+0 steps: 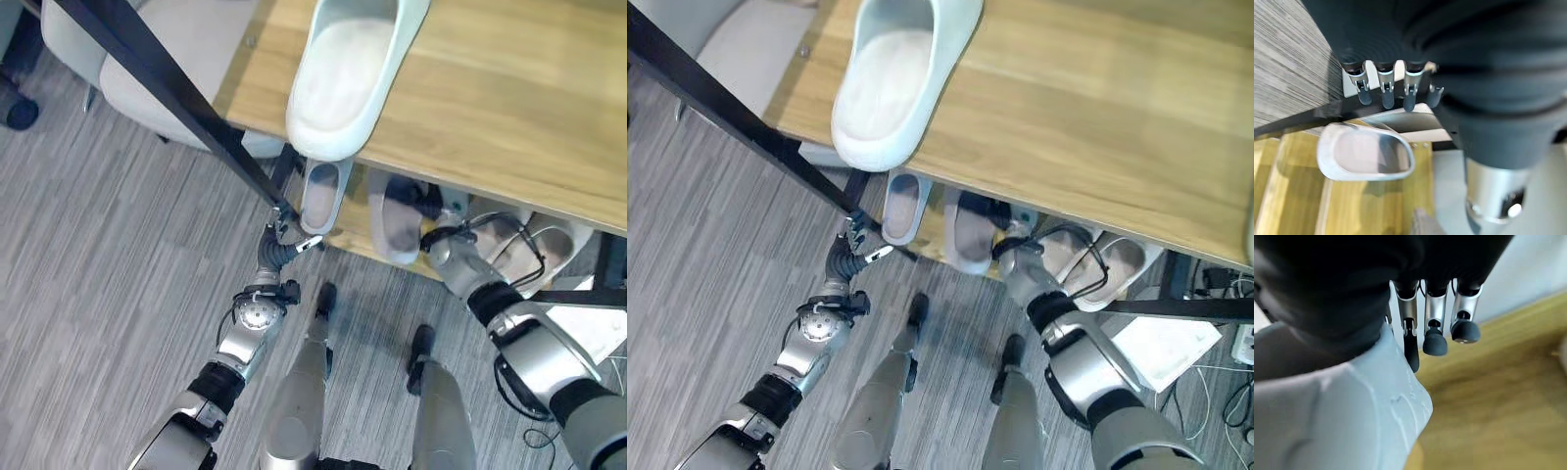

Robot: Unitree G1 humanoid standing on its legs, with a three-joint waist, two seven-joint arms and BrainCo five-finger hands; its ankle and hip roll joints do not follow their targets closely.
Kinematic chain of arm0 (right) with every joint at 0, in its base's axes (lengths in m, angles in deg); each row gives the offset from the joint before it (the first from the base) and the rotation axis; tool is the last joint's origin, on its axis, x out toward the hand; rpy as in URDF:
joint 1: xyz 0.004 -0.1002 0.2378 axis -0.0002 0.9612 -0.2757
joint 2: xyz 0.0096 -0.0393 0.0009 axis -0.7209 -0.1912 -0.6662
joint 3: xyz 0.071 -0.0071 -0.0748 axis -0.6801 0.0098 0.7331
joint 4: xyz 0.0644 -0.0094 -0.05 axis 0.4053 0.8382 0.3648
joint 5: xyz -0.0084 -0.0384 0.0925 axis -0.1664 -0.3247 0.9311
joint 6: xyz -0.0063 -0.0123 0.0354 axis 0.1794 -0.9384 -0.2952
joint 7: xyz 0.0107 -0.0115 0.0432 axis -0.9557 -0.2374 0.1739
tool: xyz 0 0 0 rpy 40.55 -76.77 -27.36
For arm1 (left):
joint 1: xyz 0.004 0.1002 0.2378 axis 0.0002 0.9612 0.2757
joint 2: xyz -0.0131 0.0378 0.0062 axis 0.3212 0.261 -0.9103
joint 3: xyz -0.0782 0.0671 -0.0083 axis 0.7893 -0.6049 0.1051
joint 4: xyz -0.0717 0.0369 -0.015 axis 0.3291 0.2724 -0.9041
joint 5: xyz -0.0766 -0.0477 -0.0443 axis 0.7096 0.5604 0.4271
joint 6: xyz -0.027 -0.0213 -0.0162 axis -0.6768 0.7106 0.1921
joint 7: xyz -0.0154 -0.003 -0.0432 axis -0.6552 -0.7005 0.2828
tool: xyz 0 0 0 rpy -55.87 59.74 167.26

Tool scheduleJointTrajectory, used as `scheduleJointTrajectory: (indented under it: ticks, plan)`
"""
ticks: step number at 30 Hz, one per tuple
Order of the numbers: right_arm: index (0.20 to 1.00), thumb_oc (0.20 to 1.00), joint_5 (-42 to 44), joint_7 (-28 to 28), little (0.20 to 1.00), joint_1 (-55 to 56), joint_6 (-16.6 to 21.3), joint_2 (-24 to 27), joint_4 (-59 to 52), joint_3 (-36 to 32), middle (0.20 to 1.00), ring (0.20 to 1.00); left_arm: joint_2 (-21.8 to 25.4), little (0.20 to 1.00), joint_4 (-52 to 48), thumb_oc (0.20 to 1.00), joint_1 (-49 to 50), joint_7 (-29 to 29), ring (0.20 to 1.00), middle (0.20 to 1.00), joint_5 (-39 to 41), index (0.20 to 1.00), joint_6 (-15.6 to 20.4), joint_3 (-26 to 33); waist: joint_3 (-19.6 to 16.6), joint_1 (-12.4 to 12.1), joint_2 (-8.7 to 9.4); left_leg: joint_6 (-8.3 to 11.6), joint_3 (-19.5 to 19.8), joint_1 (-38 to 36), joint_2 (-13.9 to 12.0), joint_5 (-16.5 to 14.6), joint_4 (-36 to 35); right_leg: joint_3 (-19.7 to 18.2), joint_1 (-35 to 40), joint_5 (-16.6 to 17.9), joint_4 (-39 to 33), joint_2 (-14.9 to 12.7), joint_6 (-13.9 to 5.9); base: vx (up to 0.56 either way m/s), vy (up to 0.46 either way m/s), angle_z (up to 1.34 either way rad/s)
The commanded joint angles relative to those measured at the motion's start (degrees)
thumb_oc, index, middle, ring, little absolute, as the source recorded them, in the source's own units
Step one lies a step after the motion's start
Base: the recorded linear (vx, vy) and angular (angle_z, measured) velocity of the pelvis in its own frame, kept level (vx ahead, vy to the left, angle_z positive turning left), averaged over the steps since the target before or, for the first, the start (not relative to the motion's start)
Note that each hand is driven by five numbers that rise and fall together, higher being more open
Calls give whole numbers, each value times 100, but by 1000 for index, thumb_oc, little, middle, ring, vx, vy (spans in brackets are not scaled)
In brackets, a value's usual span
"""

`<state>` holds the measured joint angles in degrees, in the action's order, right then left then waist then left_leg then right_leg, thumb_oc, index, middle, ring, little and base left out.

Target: Arrange the slippers neatly on the shoe rack.

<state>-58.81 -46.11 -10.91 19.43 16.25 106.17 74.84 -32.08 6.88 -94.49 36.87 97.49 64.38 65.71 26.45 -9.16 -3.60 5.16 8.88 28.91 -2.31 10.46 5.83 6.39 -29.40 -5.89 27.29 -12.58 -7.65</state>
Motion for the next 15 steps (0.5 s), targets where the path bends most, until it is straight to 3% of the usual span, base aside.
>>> scheduleJointTrajectory:
  ticks: [1, 7, 9, 10, 15]
  plan:
    - [200, 200, 229, -390, 200, -387, 59, 192, 127, -43, 200, 200, 121, 1000, -582, 1000, -299, 90, 1000, 1000, 5, 1000, 428, -183, -54, -139, 207, 29, 74, 344, 10, -754, 810, 175, 331, 318, -759, -154, -185, -36, 4, 6]
    - [200, 200, 678, -389, 200, -891, 146, 377, 951, 90, 200, 200, 109, 1000, -774, 1000, -567, -33, 1000, 1000, 53, 1000, 389, -451, 24, -315, 150, 55, 196, 671, 84, -792, 958, 323, 91, 231, -594, -199, -180, -4, -26, 13]
    - [200, 200, 829, -158, 200, -1069, 150, 390, 1389, 241, 200, 200, 108, 1000, -808, 1000, -647, -159, 1000, 1000, 123, 1000, 362, -538, 20, -407, 134, 63, 258, 723, 106, -795, 951, 405, 95, 203, -598, -209, -171, 37, -34, 31]
    - [1000, 1000, 849, -7, 1000, -1159, 124, 365, 1545, 346, 1000, 1000, 117, 1000, -813, 1000, -661, -202, 1000, 1000, 146, 1000, 349, -569, 22, -446, 142, 66, 273, 730, 105, -801, 946, 426, 109, 197, -618, -211, -171, 23, -31, 20]
    - [1000, 1000, 1143, 312, 1000, -1352, 128, 159, 1890, 346, 1000, 1000, 151, 1000, -815, 1000, -684, -313, 1000, 1000, 206, 1000, 286, -568, 30, -522, 158, 66, 300, 686, 128, -832, 935, 505, 208, 173, -688, -205, -149, 19, -19, 6]
